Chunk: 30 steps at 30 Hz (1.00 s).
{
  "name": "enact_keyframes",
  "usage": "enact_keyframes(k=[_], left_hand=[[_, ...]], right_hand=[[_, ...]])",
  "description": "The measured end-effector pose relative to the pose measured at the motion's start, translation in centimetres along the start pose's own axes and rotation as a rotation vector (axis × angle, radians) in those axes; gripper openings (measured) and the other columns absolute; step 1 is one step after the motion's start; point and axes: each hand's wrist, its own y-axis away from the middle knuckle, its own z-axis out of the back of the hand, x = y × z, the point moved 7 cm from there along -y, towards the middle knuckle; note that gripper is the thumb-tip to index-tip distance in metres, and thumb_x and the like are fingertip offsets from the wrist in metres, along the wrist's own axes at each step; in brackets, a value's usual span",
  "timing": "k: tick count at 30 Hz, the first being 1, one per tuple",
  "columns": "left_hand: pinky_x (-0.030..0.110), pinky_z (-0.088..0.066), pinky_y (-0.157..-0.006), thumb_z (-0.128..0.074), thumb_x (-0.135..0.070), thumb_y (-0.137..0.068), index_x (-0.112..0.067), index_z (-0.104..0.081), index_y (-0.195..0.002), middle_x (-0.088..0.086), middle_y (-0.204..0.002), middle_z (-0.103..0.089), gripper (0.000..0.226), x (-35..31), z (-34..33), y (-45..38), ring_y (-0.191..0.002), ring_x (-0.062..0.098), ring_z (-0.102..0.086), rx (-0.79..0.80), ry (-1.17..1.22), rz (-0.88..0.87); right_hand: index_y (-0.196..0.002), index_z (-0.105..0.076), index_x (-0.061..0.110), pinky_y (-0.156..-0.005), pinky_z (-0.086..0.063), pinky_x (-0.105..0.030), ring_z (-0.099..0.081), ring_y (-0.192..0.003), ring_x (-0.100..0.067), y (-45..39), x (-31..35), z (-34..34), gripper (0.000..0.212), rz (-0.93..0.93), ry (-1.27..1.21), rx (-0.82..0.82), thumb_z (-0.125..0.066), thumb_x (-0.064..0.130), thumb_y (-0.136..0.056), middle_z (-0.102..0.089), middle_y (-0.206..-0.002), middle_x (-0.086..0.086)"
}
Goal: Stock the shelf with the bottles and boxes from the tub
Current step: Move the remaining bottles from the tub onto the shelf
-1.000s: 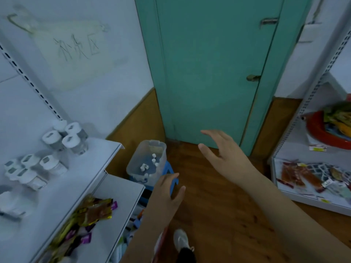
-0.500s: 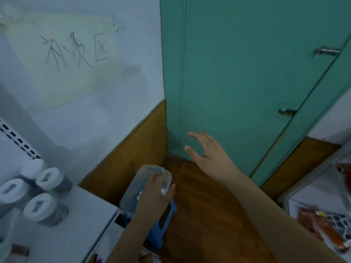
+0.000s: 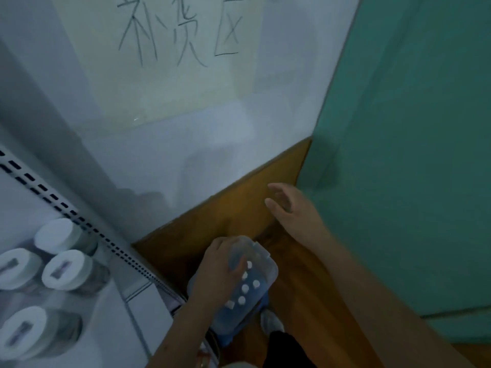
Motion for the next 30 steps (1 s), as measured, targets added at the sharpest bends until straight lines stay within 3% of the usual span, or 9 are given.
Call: enact_keyframes(k=[6, 9, 14, 18, 22, 26, 30], left_hand=[[0.033, -0.043, -0.103, -0.054, -0.040, -0.098, -0.024, -0.046, -0.139, -0.005, -0.138, -0.043, 0.045, 4.1, -0.3, -5.1, -0.125, 0.013, -0.045, -0.127, -0.032, 0.286], [0.030, -0.044, -0.100, -0.057, -0.040, -0.096, -0.019, -0.051, -0.136, -0.001, -0.134, -0.049, 0.046, 7.9, -0.7, -5.3, -0.121, 0.016, -0.050, -0.205, -0.035, 0.451], [0.033, -0.045, -0.099, -0.065, -0.028, -0.093, -0.015, -0.056, -0.132, 0.007, -0.131, -0.056, 0.042, 14.1, -4.7, -2.6, -0.117, 0.024, -0.056, -0.229, 0.049, 0.744], [0.034, -0.047, -0.097, -0.067, -0.032, -0.090, -0.012, -0.059, -0.129, 0.008, -0.126, -0.061, 0.045, 18.6, -9.6, 0.4, -0.113, 0.024, -0.060, -0.205, 0.134, 0.918], [0.034, -0.047, -0.094, -0.069, -0.017, -0.089, -0.009, -0.061, -0.125, 0.013, -0.120, -0.063, 0.038, 23.5, -14.7, 1.8, -0.109, 0.029, -0.061, -0.204, 0.171, 1.029], [0.027, -0.042, -0.093, -0.062, -0.014, -0.092, -0.008, -0.056, -0.130, 0.015, -0.123, -0.061, 0.039, 28.3, -19.7, 1.2, -0.111, 0.028, -0.060, -0.168, 0.227, 1.128], [0.036, -0.040, -0.101, -0.056, -0.019, -0.095, -0.007, -0.042, -0.140, 0.021, -0.132, -0.055, 0.049, 34.3, -25.4, 0.3, -0.122, 0.034, -0.053, -0.057, 0.271, 1.266]], right_hand=[[-0.141, -0.046, 0.025, -0.104, -0.041, -0.029, -0.046, -0.124, -0.007, -10.5, -2.2, -4.6, 0.048, 0.058, -0.023, 0.288, -0.053, 0.044, -0.098, -0.050, -0.136, 0.008], [-0.140, -0.046, 0.025, -0.104, -0.040, -0.028, -0.046, -0.124, -0.006, -13.7, -4.1, -7.9, 0.047, 0.072, -0.030, 0.413, -0.053, 0.043, -0.098, -0.051, -0.137, 0.007], [-0.141, -0.047, 0.020, -0.098, -0.038, -0.021, -0.047, -0.122, -0.005, -14.0, -9.5, -15.4, 0.048, 0.042, 0.003, 0.662, -0.056, 0.040, -0.097, -0.051, -0.137, 0.003], [-0.139, -0.049, 0.017, -0.098, -0.038, -0.022, -0.051, -0.123, -0.012, -11.5, -15.3, -20.8, 0.044, -0.043, 0.076, 0.841, -0.057, 0.034, -0.098, -0.053, -0.136, 0.001], [-0.133, -0.054, 0.012, -0.099, -0.033, -0.020, -0.055, -0.122, -0.021, -9.2, -21.2, -25.3, 0.040, -0.043, 0.166, 0.877, -0.060, 0.026, -0.096, -0.058, -0.134, -0.007], [-0.138, -0.049, 0.014, -0.097, -0.031, -0.019, -0.051, -0.125, -0.018, -8.1, -26.8, -30.4, 0.044, -0.107, 0.234, 0.989, -0.058, 0.028, -0.097, -0.054, -0.137, -0.004], [-0.139, -0.045, 0.017, -0.095, -0.035, -0.023, -0.052, -0.122, -0.017, -7.7, -31.6, -35.9, 0.046, -0.121, 0.288, 1.005, -0.059, 0.029, -0.097, -0.055, -0.133, -0.002]])
